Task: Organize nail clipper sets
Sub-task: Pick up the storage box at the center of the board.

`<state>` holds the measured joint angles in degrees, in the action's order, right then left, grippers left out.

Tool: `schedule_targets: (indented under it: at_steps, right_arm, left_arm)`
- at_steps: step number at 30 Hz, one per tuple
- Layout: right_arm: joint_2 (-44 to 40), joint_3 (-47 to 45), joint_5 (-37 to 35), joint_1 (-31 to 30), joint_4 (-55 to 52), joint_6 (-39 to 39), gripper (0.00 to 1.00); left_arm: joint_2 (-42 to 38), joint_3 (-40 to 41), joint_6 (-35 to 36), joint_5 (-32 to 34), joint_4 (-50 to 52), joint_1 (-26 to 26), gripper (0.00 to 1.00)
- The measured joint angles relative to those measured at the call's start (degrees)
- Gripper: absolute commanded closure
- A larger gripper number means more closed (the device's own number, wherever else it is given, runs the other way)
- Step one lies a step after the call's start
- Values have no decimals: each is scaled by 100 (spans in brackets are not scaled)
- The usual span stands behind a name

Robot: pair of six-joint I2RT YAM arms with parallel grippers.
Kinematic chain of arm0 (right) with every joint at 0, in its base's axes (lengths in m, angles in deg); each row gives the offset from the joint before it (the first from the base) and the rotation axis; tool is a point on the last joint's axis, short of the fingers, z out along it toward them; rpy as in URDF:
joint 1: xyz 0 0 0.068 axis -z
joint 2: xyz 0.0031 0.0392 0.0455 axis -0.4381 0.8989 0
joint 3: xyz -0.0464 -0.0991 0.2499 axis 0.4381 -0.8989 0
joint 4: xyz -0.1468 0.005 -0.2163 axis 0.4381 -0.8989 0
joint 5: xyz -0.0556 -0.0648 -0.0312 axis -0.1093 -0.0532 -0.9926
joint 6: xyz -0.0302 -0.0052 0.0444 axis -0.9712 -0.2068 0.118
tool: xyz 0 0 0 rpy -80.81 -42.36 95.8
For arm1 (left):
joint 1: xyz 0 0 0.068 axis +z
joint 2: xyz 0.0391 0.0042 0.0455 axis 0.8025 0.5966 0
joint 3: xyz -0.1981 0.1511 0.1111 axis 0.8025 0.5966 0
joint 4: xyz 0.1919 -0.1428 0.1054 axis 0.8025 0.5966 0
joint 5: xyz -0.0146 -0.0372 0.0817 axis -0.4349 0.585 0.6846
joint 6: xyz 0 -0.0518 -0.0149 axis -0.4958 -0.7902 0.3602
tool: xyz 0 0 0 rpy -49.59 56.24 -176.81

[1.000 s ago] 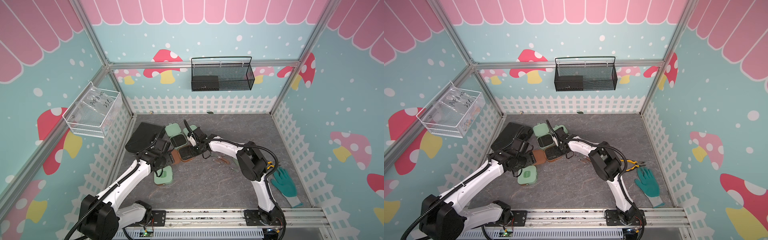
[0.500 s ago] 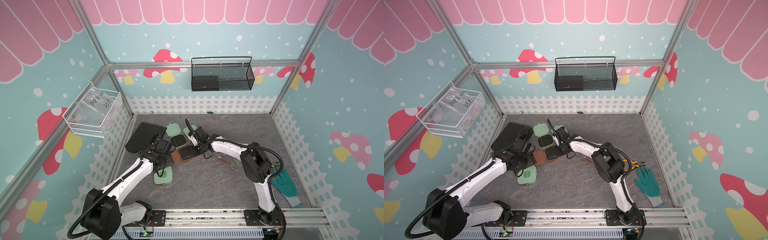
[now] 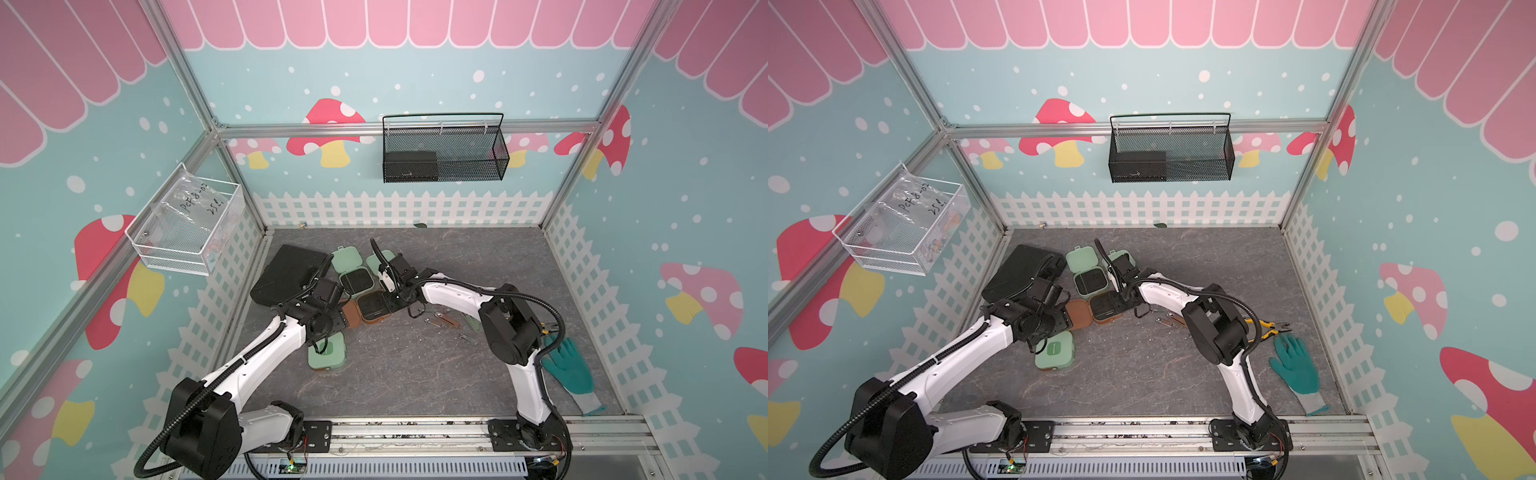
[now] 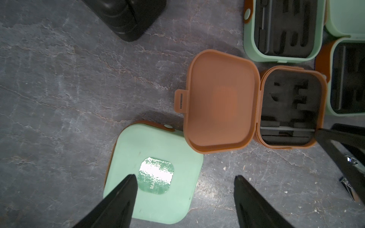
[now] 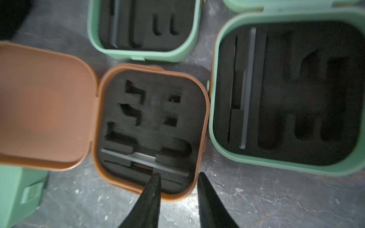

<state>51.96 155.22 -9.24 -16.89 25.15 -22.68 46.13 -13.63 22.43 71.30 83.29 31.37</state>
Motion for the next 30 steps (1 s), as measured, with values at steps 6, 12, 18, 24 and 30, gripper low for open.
schedule_targets:
  at_steps: [6,12,18,24,30]
  right_arm:
    - [55,74,-225,17,0,0,74]
    - [55,74,-271,17,33,44,85]
    - [52,22,-269,17,116,146,95]
    - [-105,-295,-275,7,420,332,100]
    - [-868,-1368,-463,-142,544,1064,100]
  left_arm:
    - [-20,11,0,0,-13,0,21]
    - [-22,35,0,0,-20,0,21]
    - [-55,83,0,-7,-33,0,21]
    - [-175,129,-2,-44,-52,0,21]
    - [-319,284,-2,-142,-131,0,21]
